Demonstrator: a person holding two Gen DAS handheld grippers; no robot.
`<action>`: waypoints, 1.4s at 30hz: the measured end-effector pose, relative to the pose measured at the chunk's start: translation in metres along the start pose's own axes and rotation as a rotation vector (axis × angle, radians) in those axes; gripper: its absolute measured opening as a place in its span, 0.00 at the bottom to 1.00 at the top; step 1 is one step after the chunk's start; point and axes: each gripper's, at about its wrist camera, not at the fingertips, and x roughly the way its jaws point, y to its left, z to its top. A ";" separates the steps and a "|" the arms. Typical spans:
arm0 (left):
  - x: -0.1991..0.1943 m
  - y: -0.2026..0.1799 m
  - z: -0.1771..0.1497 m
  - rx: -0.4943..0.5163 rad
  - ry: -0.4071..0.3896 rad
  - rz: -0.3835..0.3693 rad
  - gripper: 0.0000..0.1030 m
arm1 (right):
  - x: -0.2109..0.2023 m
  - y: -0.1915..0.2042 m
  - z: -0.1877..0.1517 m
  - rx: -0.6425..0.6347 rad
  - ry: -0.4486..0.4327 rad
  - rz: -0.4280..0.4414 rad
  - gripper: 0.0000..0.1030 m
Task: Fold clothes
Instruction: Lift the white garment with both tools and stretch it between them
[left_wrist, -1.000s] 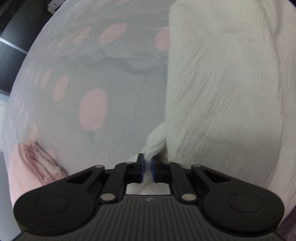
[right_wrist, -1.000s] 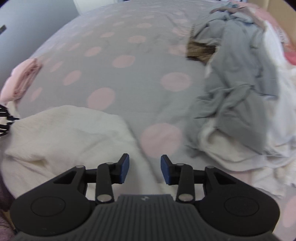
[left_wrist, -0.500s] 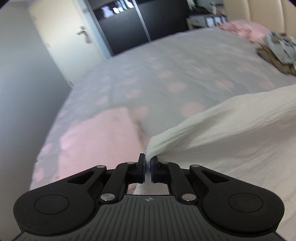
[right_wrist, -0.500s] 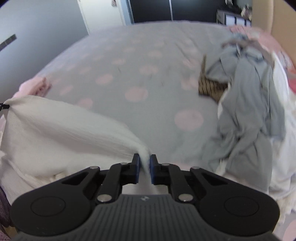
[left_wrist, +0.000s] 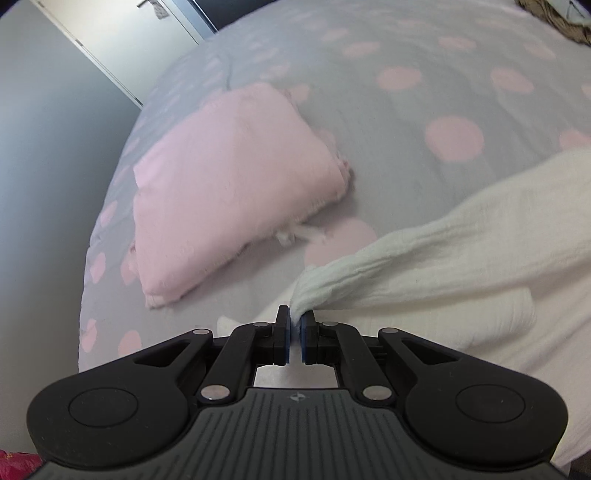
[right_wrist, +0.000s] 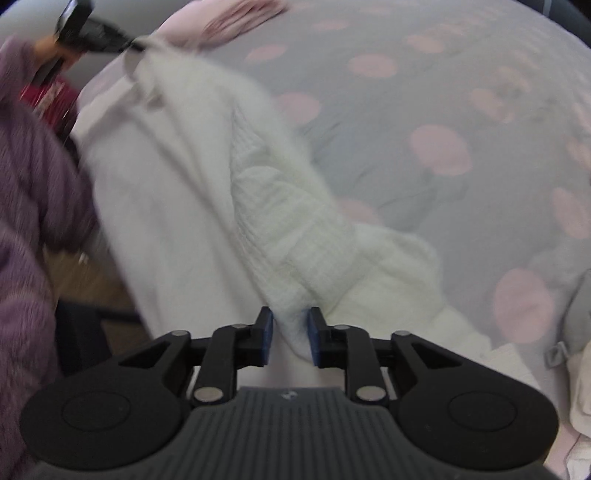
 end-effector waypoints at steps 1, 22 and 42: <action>0.001 0.000 -0.003 0.004 0.005 -0.003 0.03 | -0.004 0.001 0.000 -0.007 -0.006 0.000 0.24; 0.018 -0.002 -0.011 0.026 0.048 -0.024 0.03 | 0.027 -0.080 0.034 -0.035 0.010 -0.180 0.47; -0.049 0.033 0.039 -0.231 -0.279 0.066 0.03 | -0.069 -0.082 0.037 0.101 -0.253 -0.611 0.06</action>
